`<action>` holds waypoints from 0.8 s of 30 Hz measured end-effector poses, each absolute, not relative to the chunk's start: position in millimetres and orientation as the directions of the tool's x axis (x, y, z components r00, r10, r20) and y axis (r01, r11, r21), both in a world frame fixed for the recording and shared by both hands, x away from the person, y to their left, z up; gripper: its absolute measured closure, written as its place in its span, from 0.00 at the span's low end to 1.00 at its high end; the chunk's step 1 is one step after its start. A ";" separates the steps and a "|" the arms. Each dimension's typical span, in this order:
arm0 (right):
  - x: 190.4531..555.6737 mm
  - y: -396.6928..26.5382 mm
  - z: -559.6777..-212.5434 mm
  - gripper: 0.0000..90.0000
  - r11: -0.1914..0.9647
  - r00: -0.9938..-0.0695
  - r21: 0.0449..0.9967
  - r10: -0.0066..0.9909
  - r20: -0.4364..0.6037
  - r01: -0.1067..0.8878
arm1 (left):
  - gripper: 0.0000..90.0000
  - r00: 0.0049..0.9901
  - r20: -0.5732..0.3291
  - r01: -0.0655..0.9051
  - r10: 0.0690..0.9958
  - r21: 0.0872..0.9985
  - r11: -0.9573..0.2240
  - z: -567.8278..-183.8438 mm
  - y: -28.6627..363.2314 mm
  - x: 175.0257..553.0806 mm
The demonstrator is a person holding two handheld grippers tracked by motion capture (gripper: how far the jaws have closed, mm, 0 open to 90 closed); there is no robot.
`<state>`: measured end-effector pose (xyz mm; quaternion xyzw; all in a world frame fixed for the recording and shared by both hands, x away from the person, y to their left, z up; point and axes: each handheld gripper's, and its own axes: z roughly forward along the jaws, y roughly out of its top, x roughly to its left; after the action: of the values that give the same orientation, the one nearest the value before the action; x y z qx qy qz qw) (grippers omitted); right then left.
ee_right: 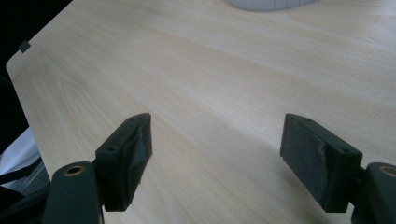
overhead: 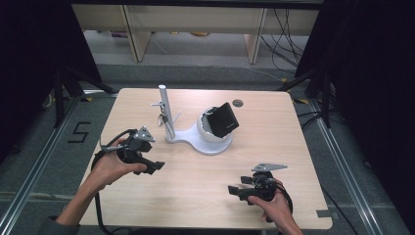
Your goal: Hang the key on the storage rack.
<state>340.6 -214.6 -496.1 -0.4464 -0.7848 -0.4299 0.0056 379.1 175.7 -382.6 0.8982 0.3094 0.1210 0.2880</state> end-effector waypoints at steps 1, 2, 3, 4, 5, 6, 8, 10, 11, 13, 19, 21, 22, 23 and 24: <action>339.7 -213.6 -495.8 0.29 0.225 -0.596 0.663 0.692 0.407 0.714 | 0.29 0.782 0.036 0.483 0.623 0.596 -0.641 -384.3 175.5 377.1; 340.0 -213.4 -496.5 0.29 0.224 -0.605 0.668 0.680 0.415 0.710 | 0.29 0.786 0.035 0.477 0.617 0.600 -0.641 -385.9 175.1 374.9; 339.8 -214.0 -496.4 0.29 0.222 -0.608 0.673 0.677 0.415 0.706 | 0.28 0.789 0.032 0.469 0.613 0.613 -0.635 -388.5 174.7 372.7; 339.8 -215.4 -495.8 0.29 0.229 -0.607 0.673 0.686 0.401 0.703 | 0.28 0.789 0.026 0.468 0.614 0.622 -0.628 -390.9 174.3 370.6; 340.0 -214.9 -496.8 0.29 0.212 -0.600 0.675 0.685 0.413 0.707 | 0.28 0.788 0.025 0.467 0.615 0.628 -0.623 -393.2 173.9 368.2; 340.2 -215.8 -496.5 0.29 0.215 -0.601 0.675 0.685 0.412 0.706 | 0.28 0.793 0.021 0.462 0.609 0.632 -0.623 -395.9 173.3 366.2; 339.9 -215.5 -496.5 0.29 0.212 -0.595 0.668 0.686 0.419 0.714 | 0.28 0.793 0.013 0.461 0.609 0.641 -0.614 -402.1 171.4 360.2; 339.5 -214.9 -495.9 0.29 0.211 -0.597 0.673 0.688 0.413 0.709 | 0.28 0.799 0.029 0.446 0.601 0.641 -0.625 -407.8 169.8 353.7; 339.3 -214.7 -495.5 0.29 0.214 -0.599 0.673 0.687 0.411 0.708 | 0.28 0.807 0.032 0.437 0.589 0.640 -0.633 -410.4 169.9 350.8; 339.8 -213.3 -496.7 0.29 0.219 -0.601 0.672 0.687 0.409 0.708 | 0.27 0.803 0.015 0.442 0.595 0.654 -0.614 -414.2 170.2 347.3; 339.8 -212.0 -496.4 0.29 0.223 -0.606 0.675 0.685 0.405 0.704 | 0.26 0.818 0.045 0.412 0.573 0.650 -0.639 -428.9 168.3 334.4; 340.0 -211.8 -496.0 0.29 0.230 -0.614 0.683 0.686 0.391 0.693 | 0.26 0.825 0.044 0.406 0.563 0.646 -0.646 -434.6 166.9 330.5; 339.6 -210.5 -496.7 0.29 0.225 -0.611 0.683 0.686 0.395 0.694 | 0.26 0.825 0.040 0.405 0.564 0.654 -0.639 -438.9 165.4 328.0; 339.0 -210.2 -495.7 0.29 0.230 -0.608 0.672 0.683 0.404 0.704 | 0.26 0.836 0.047 0.392 0.547 0.646 -0.655 -441.1 165.2 326.6; 338.9 -210.0 -495.6 0.29 0.236 -0.612 0.676 0.687 0.392 0.698 | 0.26 0.831 0.043 0.393 0.555 0.660 -0.640 -445.7 164.0 324.6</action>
<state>338.9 -210.0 -495.6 -0.4405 -0.7861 -0.4335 0.0062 324.6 164.0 -445.7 0.8973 0.2642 0.1216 0.3321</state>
